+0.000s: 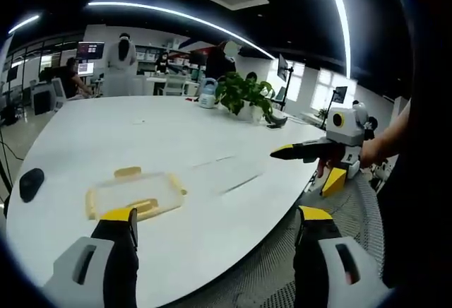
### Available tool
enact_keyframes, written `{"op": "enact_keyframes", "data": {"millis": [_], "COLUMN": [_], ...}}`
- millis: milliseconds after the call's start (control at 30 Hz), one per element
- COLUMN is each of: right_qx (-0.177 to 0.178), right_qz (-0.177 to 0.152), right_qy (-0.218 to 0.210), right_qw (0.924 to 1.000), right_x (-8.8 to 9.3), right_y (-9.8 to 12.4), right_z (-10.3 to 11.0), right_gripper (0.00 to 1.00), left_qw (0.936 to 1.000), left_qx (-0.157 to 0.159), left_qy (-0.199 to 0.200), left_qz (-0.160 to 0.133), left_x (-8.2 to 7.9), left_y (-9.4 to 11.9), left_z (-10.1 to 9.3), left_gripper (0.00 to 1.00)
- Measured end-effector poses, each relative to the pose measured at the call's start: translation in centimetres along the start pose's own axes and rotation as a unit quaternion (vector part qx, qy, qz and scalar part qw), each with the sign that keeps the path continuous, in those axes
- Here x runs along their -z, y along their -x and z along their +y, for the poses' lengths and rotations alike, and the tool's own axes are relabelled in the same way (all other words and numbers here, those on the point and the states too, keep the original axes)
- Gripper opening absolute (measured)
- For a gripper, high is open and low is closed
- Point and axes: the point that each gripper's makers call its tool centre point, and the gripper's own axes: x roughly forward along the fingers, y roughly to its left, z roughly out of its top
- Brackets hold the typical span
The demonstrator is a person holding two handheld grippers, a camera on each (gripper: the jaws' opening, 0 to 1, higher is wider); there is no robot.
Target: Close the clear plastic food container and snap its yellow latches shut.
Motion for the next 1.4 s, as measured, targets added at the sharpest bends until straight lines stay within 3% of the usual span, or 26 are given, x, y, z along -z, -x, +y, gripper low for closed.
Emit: {"op": "enact_keyframes", "data": {"millis": [333, 433, 600, 700, 1167, 1400], "right_qx": [0.001, 0.010, 0.023, 0.015, 0.008, 0.008], "right_qz": [-0.003, -0.009, -0.055, -0.059, -0.049, -0.054], "right_qy": [0.002, 0.004, -0.022, 0.005, 0.006, 0.011], "right_qw": [1.0000, 0.9999, 0.9980, 0.9982, 0.9988, 0.9984], "right_x": [-0.2, -1.1, -4.2, -5.1, -4.4, -5.2], "right_y": [0.1, 0.4, 0.2, -0.7, -1.4, -2.1], "right_z": [-0.4, -0.9, -2.1, -1.7, -0.9, -1.2], "right_gripper": [0.93, 0.93, 0.92, 0.90, 0.87, 0.86], "left_qw": [1.0000, 1.0000, 0.9999, 0.9999, 0.9999, 0.9998], "left_qx": [0.001, -0.002, -0.007, -0.005, -0.006, -0.009], "left_qy": [0.000, -0.005, 0.002, -0.004, 0.001, -0.002], "left_qz": [-0.002, -0.007, -0.014, -0.015, -0.016, -0.017], "left_x": [-0.4, -1.0, -1.7, -1.9, -1.7, -2.0], "left_y": [0.1, 0.3, 0.7, 0.6, 0.7, 0.6], "left_z": [0.1, 0.6, 2.0, 2.2, 2.3, 3.2], "left_gripper": [0.93, 0.93, 0.93, 0.92, 0.91, 0.91]}}
